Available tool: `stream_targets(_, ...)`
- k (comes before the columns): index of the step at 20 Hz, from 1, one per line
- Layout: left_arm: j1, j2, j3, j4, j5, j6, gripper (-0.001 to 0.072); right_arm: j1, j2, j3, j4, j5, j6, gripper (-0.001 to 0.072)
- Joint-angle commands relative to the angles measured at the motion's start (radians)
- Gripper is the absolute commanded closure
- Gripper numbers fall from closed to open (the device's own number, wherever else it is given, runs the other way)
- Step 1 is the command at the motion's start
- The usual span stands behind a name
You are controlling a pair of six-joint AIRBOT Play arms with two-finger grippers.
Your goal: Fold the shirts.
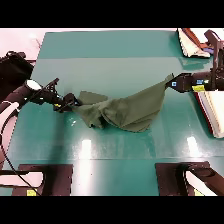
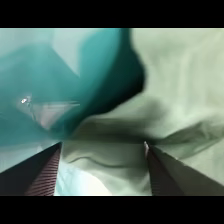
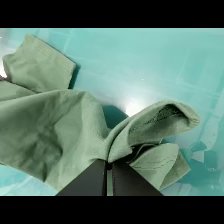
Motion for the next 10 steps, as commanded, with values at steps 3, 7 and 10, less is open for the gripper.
stream_targets(3,-0.032,-0.008,0.018,-0.033,-0.023,0.014,0.0675,0.0,0.0,0.0,-0.001,-0.005,0.002,0.0689)
stream_targets(7,0.006,0.115,0.203,-0.03,-0.062,0.014,0.0676,0.001,0.0,0.099,-0.001,-0.019,0.002,0.0689)
stream_targets(10,0.056,0.3,0.459,-0.024,-0.061,0.018,0.0676,0.001,0.0,0.306,-0.003,-0.014,0.001,0.0689)
